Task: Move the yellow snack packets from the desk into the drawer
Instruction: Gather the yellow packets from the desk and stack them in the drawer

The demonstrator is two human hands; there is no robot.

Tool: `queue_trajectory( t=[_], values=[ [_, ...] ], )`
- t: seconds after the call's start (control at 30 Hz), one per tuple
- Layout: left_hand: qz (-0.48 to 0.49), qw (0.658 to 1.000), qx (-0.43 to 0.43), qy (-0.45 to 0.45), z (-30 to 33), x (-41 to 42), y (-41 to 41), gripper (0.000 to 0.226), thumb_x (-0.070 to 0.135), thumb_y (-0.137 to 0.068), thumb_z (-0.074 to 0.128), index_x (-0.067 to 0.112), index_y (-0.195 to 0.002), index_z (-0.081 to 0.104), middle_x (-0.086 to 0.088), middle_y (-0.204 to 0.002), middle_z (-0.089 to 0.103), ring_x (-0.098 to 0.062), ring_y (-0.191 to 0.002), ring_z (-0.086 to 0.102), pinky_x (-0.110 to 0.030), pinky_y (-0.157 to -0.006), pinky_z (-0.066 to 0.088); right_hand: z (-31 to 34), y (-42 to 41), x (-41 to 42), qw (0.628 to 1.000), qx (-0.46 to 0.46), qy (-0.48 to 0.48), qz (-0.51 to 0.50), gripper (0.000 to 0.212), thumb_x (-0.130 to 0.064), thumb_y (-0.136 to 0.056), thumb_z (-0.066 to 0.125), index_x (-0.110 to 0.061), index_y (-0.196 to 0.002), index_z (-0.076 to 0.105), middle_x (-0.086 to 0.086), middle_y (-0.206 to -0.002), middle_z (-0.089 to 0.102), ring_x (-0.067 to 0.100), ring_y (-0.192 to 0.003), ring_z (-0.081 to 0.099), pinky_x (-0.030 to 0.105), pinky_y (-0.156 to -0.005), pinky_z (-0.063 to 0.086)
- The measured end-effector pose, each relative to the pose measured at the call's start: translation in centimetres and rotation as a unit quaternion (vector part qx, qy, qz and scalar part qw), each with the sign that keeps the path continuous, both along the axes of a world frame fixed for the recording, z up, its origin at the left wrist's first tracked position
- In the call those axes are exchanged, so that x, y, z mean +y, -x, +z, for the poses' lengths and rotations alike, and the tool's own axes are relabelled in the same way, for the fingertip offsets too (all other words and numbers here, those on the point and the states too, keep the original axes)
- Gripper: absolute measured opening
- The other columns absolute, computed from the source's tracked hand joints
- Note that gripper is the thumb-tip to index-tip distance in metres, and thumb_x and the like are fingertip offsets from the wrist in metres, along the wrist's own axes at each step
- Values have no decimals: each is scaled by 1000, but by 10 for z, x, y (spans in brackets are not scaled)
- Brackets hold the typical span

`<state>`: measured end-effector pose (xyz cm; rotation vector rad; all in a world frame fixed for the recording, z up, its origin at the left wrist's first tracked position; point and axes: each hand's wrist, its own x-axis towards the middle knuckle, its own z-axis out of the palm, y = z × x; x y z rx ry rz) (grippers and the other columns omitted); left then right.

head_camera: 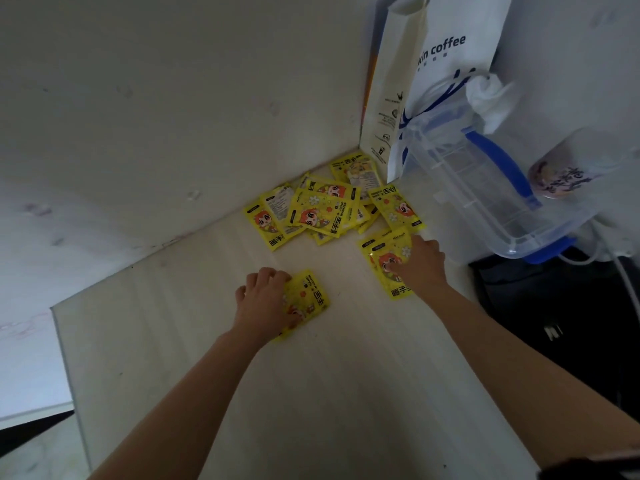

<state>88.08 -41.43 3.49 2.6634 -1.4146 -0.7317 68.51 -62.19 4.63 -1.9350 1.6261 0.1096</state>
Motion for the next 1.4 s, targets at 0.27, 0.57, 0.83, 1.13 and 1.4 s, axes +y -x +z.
queue_trajectory(
  t=[0.27,0.57,0.83,1.13,1.4],
  values=[
    [6,999,34,-28,-2,-9,2,82,42,-71,76,32,-140,33,0,-131,47,-26,-122,45,-47,-100,33,0,-4,9,1000,16,-5,8,69,-36,-80,72,-11,-134,37,19,-128,48,40,-119,41,46,-94,40],
    [75,994,77,-32,2,-3,12,73,38,-77,73,31,-136,32,-1,-115,63,-25,-111,53,-43,-91,31,5,-1,32,999,-15,-19,23,54,-26,-78,75,-10,-119,43,14,-117,48,36,-100,57,41,-84,48],
    [154,971,180,26,10,3,17,65,28,-72,78,36,-124,41,-4,-100,61,-25,-76,68,-43,-64,61,3,10,46,991,-120,-51,-2,47,-20,-78,76,-19,-108,40,2,-94,60,14,-74,58,26,-56,46],
    [90,986,97,98,34,-52,-18,34,30,-74,77,16,-99,58,-8,-100,64,-31,-92,62,-36,-74,51,24,1,-2,990,-142,14,6,34,-31,-82,71,-10,-107,62,8,-102,68,24,-84,62,27,-70,45],
    [-45,994,62,73,38,-134,-53,62,31,-79,76,11,-132,52,-13,-127,54,-31,-121,50,-38,-94,42,21,-28,-55,983,-179,41,8,22,-36,-86,66,-21,-92,51,-18,-74,49,13,-78,52,20,-63,34]
  ],
)
